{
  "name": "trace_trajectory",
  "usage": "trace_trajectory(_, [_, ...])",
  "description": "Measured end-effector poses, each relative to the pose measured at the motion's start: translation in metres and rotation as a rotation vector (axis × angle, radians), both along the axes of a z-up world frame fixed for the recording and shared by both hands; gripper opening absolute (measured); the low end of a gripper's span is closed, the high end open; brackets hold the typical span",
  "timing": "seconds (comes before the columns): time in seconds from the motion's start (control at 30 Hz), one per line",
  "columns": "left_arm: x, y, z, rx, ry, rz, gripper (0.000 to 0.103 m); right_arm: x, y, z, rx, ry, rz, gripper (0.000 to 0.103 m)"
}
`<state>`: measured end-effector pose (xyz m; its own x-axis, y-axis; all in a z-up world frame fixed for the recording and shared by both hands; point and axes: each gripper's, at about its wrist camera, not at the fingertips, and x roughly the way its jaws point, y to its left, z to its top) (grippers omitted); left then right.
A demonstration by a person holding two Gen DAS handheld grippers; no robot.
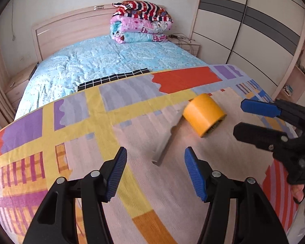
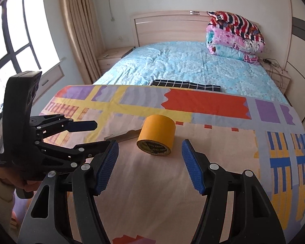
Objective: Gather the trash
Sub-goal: 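Grasp the flat grey stick with the left tool while the right tool grasps the orange tape roll, then carry the stick and tape roll down into the trash bag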
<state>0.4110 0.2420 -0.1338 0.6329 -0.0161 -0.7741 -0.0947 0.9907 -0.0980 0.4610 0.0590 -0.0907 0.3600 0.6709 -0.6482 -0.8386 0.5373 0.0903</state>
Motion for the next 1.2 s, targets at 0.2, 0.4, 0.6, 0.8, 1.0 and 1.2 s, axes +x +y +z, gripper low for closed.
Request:
trace_trajectory(0.2, [0.013, -0.006, -0.011, 0.062, 0.061, -0.010, 0.042, 0.014, 0.023, -0.017, -0.072, 0.010, 0.004, 0.064])
trace_trajectory(0.4, [0.016, -0.005, -0.012, 0.077, 0.040, -0.008, 0.018, 0.021, 0.030, -0.022, -0.074, 0.044, 0.001, 0.064])
trace_trajectory(0.6, [0.010, -0.001, -0.010, 0.074, 0.037, 0.001, 0.011, 0.032, 0.036, -0.032, -0.084, 0.076, -0.029, 0.064])
trace_trajectory(0.8, [-0.003, -0.003, -0.006, 0.096, 0.027, 0.006, 0.011, 0.037, 0.034, -0.032, -0.048, 0.130, -0.044, 0.051])
trace_trajectory(1.0, [-0.028, -0.011, 0.005, 0.094, 0.006, 0.014, 0.011, 0.025, 0.029, -0.021, -0.024, 0.099, -0.049, 0.048])
trace_trajectory(1.2, [-0.054, -0.025, 0.027, 0.086, -0.021, 0.008, 0.011, 0.008, 0.016, -0.005, -0.025, 0.050, -0.043, 0.047])
